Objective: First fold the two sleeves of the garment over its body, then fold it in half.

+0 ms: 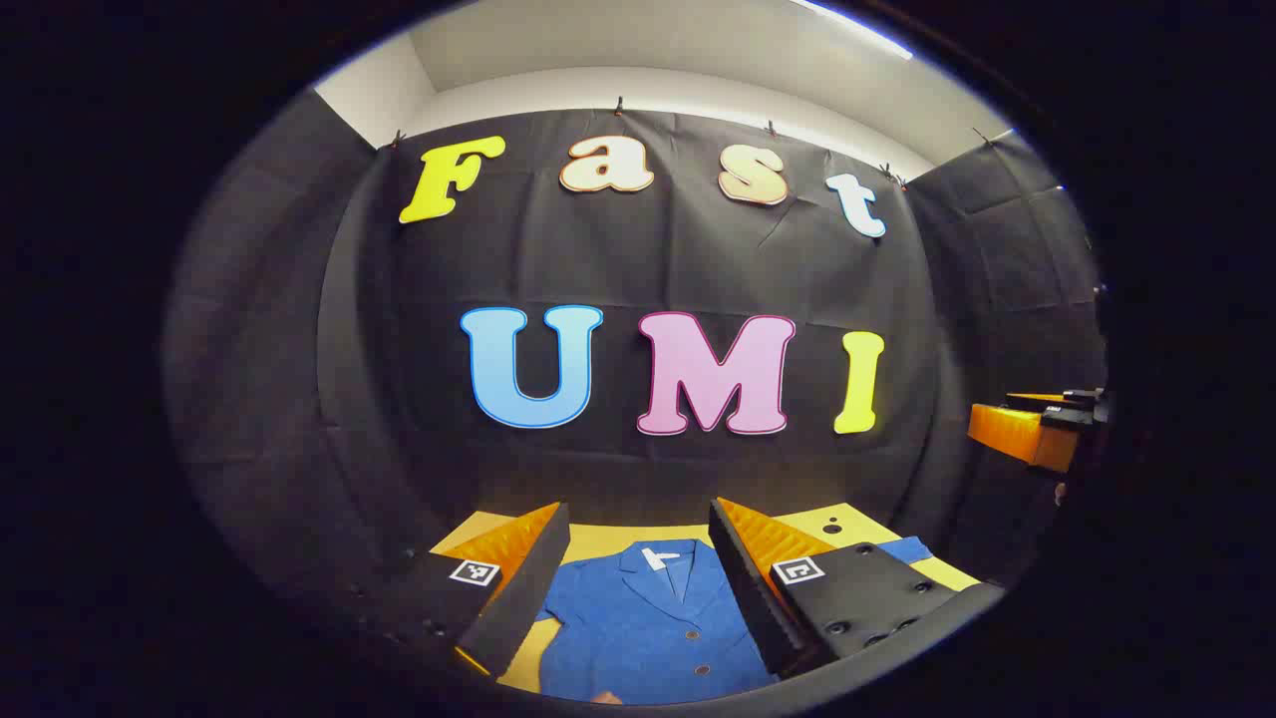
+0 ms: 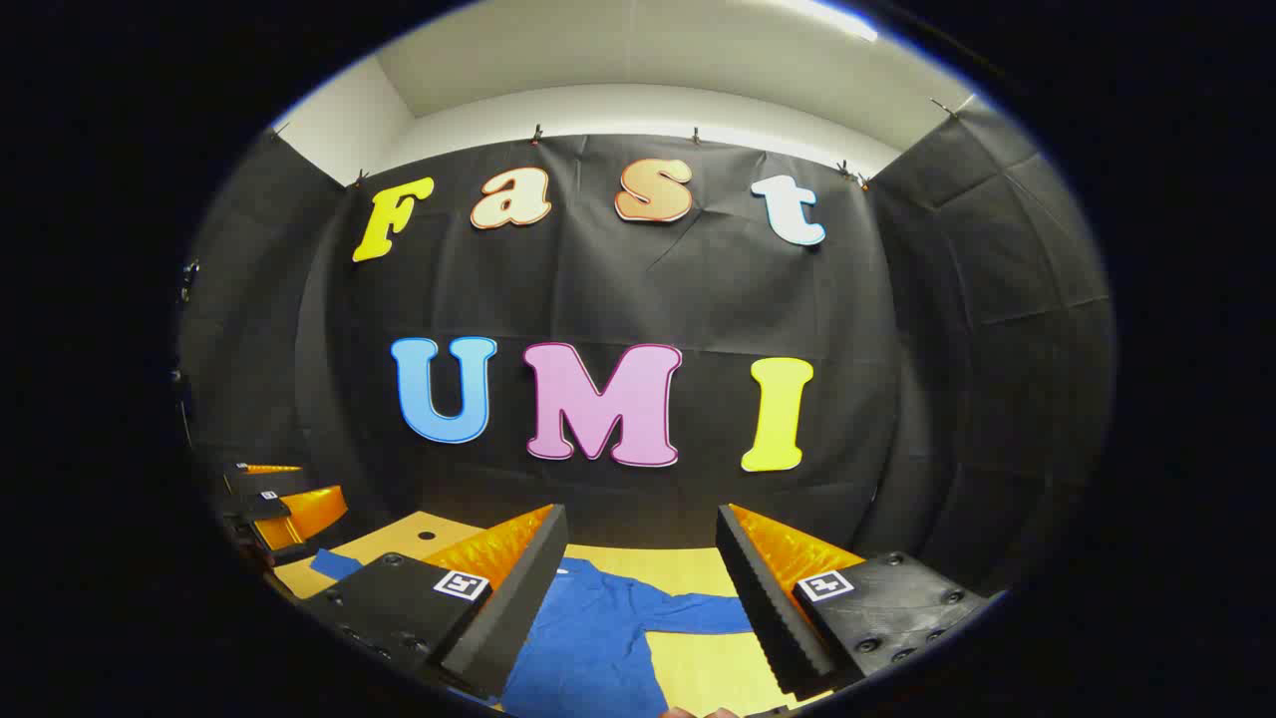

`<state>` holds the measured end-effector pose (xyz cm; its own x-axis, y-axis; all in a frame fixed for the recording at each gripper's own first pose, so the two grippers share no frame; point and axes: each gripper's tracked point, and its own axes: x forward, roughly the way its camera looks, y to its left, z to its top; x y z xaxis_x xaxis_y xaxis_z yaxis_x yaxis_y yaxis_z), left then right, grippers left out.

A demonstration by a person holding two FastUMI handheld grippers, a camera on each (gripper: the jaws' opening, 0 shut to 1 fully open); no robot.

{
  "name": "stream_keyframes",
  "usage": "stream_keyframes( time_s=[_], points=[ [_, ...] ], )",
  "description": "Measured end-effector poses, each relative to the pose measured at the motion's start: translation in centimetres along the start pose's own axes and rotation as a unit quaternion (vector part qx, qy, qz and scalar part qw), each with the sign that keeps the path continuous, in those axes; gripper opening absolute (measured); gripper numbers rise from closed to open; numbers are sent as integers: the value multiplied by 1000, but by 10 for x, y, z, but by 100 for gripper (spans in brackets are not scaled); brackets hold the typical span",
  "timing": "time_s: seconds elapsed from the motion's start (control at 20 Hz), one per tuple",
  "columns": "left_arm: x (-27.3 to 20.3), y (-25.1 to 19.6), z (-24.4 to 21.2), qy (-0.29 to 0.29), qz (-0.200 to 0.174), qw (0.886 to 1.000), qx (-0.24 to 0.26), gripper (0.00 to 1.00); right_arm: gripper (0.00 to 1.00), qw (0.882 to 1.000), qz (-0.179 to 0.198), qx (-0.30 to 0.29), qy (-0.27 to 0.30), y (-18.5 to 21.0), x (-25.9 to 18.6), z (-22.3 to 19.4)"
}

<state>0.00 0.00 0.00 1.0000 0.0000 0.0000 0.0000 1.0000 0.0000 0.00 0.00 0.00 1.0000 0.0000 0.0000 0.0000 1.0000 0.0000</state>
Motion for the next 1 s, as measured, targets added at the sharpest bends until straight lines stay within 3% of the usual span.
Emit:
stream_keyframes(
  time_s=[0.15, 0.2, 0.3, 0.35, 0.5, 0.6, 1.0],
  points=[
    [5, -14, 5, -7, -18, 1000, 1, 81, 99, 1000, -1, -9, 0, -2, 2, 0],
    [8, -20, 5, -6, -27, 1000, 0, 82, 92, 1000, -3, -15, 2, -3, 3, -3],
    [11, -25, 7, -7, -32, 999, -3, 82, 99, 1000, -1, -26, 5, -3, 3, -6],
    [12, -27, 10, -10, -33, 999, -4, 81, 96, 1000, 0, -29, 4, -1, 2, -5],
    [11, -33, 14, -18, -33, 999, -6, 82, 99, 999, 5, -36, 2, 3, 1, -7],
    [9, -38, 15, -21, -41, 999, -2, 81, 95, 999, 8, -37, 8, 8, 1, -10],
    [1, -38, 23, -40, -46, 998, 8, 82, 96, 999, 2, -40, 2, 5, 0, -8]
  ],
)
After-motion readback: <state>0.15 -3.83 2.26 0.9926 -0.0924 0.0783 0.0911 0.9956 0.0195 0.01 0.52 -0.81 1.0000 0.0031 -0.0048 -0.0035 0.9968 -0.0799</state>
